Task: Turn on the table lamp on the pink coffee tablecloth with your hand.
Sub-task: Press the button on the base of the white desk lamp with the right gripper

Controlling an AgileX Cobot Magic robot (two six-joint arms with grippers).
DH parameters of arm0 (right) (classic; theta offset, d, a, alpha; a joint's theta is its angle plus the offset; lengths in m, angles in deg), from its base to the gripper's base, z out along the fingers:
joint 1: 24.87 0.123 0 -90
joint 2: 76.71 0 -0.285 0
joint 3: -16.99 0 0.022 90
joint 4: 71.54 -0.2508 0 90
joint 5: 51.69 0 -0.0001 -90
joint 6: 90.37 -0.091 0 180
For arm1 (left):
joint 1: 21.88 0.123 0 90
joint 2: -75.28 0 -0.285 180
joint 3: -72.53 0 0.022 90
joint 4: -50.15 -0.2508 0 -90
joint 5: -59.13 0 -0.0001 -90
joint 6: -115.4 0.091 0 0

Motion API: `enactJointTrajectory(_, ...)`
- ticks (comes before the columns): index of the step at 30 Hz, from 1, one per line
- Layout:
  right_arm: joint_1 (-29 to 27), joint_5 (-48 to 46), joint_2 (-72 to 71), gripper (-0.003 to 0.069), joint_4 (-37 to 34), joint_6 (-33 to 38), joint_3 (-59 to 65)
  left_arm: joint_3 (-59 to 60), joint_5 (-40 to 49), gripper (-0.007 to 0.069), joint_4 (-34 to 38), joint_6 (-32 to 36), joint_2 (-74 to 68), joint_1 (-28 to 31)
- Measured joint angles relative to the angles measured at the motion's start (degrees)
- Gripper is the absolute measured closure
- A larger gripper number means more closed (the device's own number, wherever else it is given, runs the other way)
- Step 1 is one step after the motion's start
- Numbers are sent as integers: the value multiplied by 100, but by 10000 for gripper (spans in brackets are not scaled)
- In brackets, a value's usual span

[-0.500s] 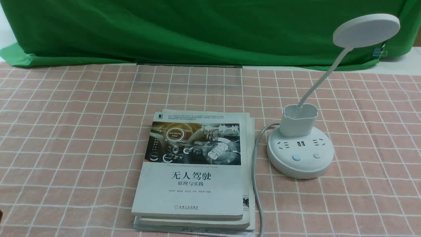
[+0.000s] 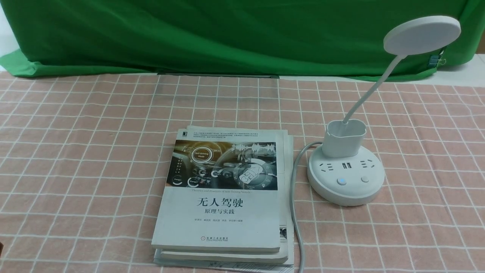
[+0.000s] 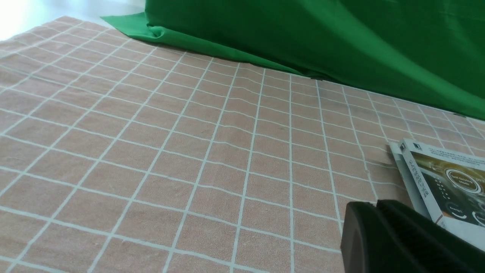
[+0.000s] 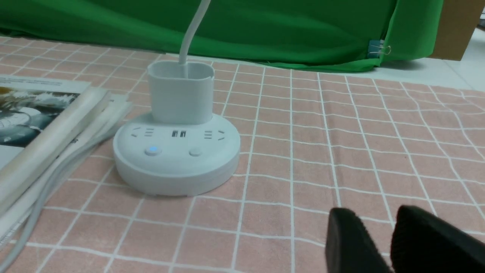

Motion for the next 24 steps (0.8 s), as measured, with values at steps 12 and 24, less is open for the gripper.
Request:
enactJointTrajectory(12,0,-4,0,419,0,0,0,4,-1,606,0,0,0,0)
enactJointTrajectory(24,0,1273,0,419,0,-1372,0,4,-1,606,0,0,0,0)
